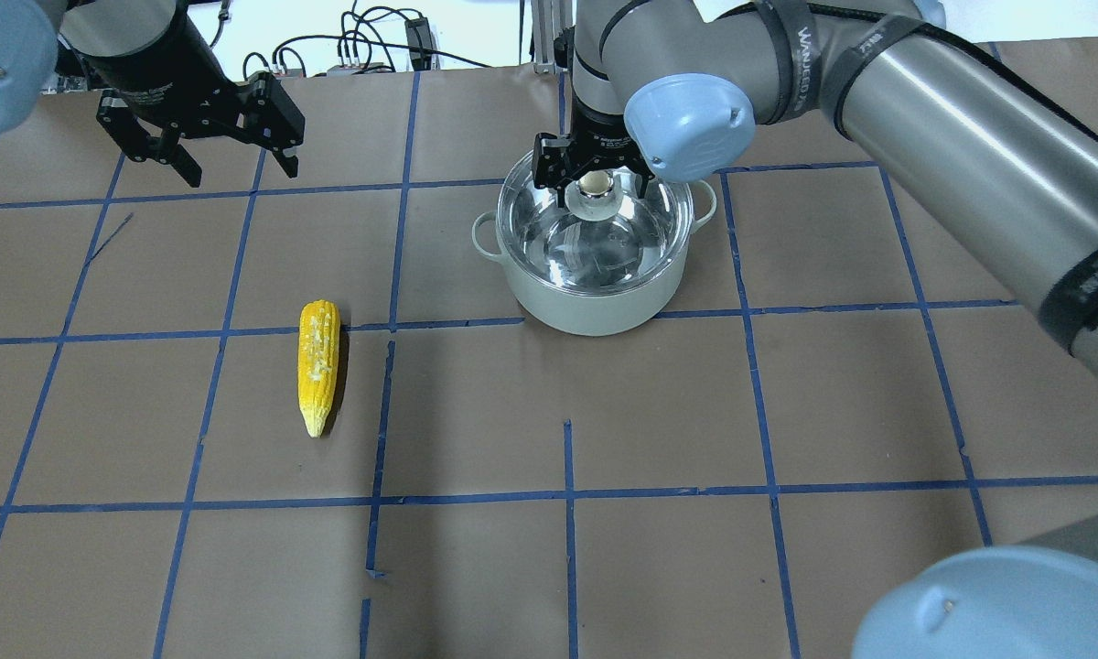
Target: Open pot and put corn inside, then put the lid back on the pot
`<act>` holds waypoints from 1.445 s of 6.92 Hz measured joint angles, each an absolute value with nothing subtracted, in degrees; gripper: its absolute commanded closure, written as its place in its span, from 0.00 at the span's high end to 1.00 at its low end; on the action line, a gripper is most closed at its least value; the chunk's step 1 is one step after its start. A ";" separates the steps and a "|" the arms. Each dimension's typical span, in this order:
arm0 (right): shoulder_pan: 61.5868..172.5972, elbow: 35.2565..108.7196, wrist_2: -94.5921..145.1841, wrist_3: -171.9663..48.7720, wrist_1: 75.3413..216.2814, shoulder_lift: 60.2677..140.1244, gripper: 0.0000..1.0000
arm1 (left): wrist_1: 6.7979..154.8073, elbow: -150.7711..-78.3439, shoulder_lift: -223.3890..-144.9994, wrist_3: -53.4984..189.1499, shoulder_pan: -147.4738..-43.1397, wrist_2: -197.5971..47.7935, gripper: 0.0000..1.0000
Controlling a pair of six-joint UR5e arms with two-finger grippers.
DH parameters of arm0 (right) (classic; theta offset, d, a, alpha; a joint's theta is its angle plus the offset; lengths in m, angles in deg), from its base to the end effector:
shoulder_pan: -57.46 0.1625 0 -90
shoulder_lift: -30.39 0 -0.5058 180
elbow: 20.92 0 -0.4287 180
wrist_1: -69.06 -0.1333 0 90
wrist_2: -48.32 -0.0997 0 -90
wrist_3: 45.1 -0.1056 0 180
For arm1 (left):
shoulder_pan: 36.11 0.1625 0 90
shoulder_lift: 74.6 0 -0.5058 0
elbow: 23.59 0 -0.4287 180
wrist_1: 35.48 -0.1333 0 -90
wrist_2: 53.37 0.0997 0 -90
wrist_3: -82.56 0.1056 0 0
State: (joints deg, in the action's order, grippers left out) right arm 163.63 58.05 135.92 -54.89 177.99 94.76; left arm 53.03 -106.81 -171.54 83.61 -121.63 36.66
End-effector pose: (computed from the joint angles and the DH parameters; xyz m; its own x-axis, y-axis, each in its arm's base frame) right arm 0.3386 -0.6734 0.4128 -0.9920 -0.1143 -0.0540 -0.1106 0.9916 -0.0673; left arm -0.0866 -0.6005 0.5601 -0.9982 -0.0598 -0.0009 -0.0598 0.9979 -0.0232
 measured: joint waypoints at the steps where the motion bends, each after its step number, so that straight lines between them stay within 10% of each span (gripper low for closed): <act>1: 163.80 57.85 135.94 -55.19 179.00 94.14 0.99 | 53.03 -106.84 -171.54 83.61 -121.63 36.60 1.00; 7: 163.79 56.76 136.05 -55.14 178.96 92.71 0.41 | 53.03 -107.27 -171.46 83.61 -121.63 36.69 1.00; 10: 163.62 56.73 135.90 -54.80 178.56 92.82 0.36 | 53.03 -107.26 -171.46 83.61 -121.63 36.72 1.00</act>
State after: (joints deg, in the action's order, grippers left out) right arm 163.62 56.73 135.90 -54.80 178.56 92.82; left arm 53.03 -107.26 -171.46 83.61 -121.63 36.72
